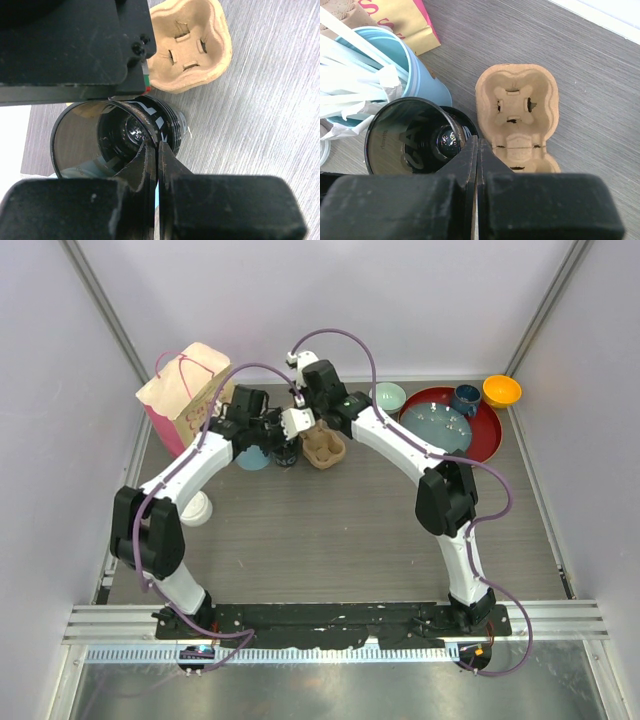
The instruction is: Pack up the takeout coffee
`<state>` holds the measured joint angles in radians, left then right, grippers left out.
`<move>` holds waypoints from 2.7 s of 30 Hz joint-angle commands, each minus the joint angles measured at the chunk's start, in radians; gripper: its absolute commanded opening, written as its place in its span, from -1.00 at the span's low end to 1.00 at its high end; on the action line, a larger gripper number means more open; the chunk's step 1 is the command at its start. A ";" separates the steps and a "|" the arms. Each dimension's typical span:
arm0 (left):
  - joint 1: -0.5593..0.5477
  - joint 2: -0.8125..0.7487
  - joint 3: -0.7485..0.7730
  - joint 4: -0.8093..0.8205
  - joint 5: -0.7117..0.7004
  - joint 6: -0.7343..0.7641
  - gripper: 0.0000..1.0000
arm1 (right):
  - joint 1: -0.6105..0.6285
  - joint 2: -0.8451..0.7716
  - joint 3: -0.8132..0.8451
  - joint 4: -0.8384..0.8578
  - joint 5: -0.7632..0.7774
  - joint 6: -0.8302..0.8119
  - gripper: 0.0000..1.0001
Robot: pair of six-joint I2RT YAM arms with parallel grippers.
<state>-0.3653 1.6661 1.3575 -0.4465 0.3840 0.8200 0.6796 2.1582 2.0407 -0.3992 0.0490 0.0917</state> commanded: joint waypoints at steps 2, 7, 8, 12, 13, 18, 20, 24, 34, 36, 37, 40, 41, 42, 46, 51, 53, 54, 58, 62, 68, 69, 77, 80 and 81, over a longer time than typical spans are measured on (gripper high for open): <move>0.003 -0.074 0.067 -0.033 0.053 -0.028 -1.00 | -0.018 -0.121 -0.034 0.076 -0.003 0.052 -0.88; 0.003 -0.094 0.140 -0.086 0.058 -0.073 -1.00 | -0.037 -0.210 -0.098 0.100 0.040 0.072 -0.53; 0.002 -0.097 0.172 -0.112 0.059 -0.085 -1.00 | -0.040 -0.222 -0.112 0.106 0.045 0.072 -0.50; -0.011 -0.129 0.250 -0.207 0.056 -0.102 -1.00 | -0.061 -0.285 -0.165 0.117 0.072 0.086 -0.31; -0.017 -0.134 0.265 -0.237 0.056 -0.102 -1.00 | -0.072 -0.299 -0.190 0.118 0.078 0.089 -0.28; -0.144 -0.221 0.238 -0.463 0.059 -0.091 -1.00 | -0.106 -0.420 -0.302 0.141 0.098 0.108 -0.01; -0.235 -0.273 0.145 -0.484 0.033 -0.097 -1.00 | -0.126 -0.458 -0.376 0.158 0.109 0.112 0.05; -0.363 -0.278 0.026 -0.416 -0.035 -0.194 -1.00 | -0.160 -0.563 -0.515 0.184 0.127 0.123 0.09; -0.431 -0.106 -0.060 -0.165 -0.231 -0.174 -1.00 | -0.201 -0.754 -0.749 0.227 0.121 0.119 0.12; -0.402 -0.074 -0.067 -0.158 -0.177 -0.189 -1.00 | -0.203 -0.768 -0.778 0.229 0.123 0.114 0.12; -0.400 -0.068 -0.077 -0.144 -0.165 -0.194 -1.00 | -0.203 -0.779 -0.784 0.230 0.123 0.111 0.13; -0.402 -0.065 -0.113 -0.090 -0.096 -0.199 -1.00 | -0.204 -0.781 -0.798 0.237 0.109 0.109 0.13; -0.400 -0.065 -0.119 -0.078 -0.082 -0.211 -1.00 | -0.204 -0.779 -0.798 0.238 0.104 0.109 0.13; -0.402 -0.065 -0.126 -0.054 -0.065 -0.217 -1.00 | -0.206 -0.778 -0.798 0.238 0.098 0.108 0.13; -0.399 -0.052 -0.149 -0.009 -0.037 -0.219 -1.00 | -0.206 -0.778 -0.801 0.238 0.088 0.100 0.13; -0.396 -0.011 -0.166 0.008 -0.008 -0.217 -1.00 | -0.206 -0.778 -0.807 0.240 0.081 0.095 0.13; -0.396 -0.005 -0.182 0.047 -0.025 -0.216 -1.00 | -0.204 -0.776 -0.807 0.241 0.075 0.095 0.13; -0.397 -0.002 -0.187 0.061 -0.036 -0.213 -1.00 | -0.204 -0.775 -0.807 0.243 0.074 0.095 0.14; -0.396 0.018 -0.186 0.115 -0.083 -0.213 -1.00 | -0.204 -0.775 -0.806 0.247 0.060 0.092 0.14; -0.397 0.049 -0.152 0.086 -0.092 -0.205 -1.00 | -0.204 -0.773 -0.801 0.247 0.055 0.092 0.14; -0.396 0.092 -0.100 0.095 -0.089 -0.197 -1.00 | -0.204 -0.770 -0.797 0.237 0.077 0.083 0.14; -0.396 0.106 -0.080 0.086 -0.082 -0.202 -1.00 | -0.206 -0.768 -0.792 0.231 0.100 0.082 0.15; -0.397 0.250 0.144 -0.041 -0.034 -0.252 -1.00 | -0.290 -0.776 -0.769 0.125 0.138 0.114 0.18; -0.397 0.279 0.178 -0.069 -0.031 -0.246 -1.00 | -0.308 -0.790 -0.787 0.125 0.132 0.109 0.18; -0.397 0.284 0.184 -0.075 -0.030 -0.243 -1.00 | -0.311 -0.796 -0.790 0.125 0.132 0.103 0.18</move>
<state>-0.7635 1.9297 1.4853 -0.4526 0.3199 0.5835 0.3870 1.4124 1.2362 -0.2749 0.1608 0.1913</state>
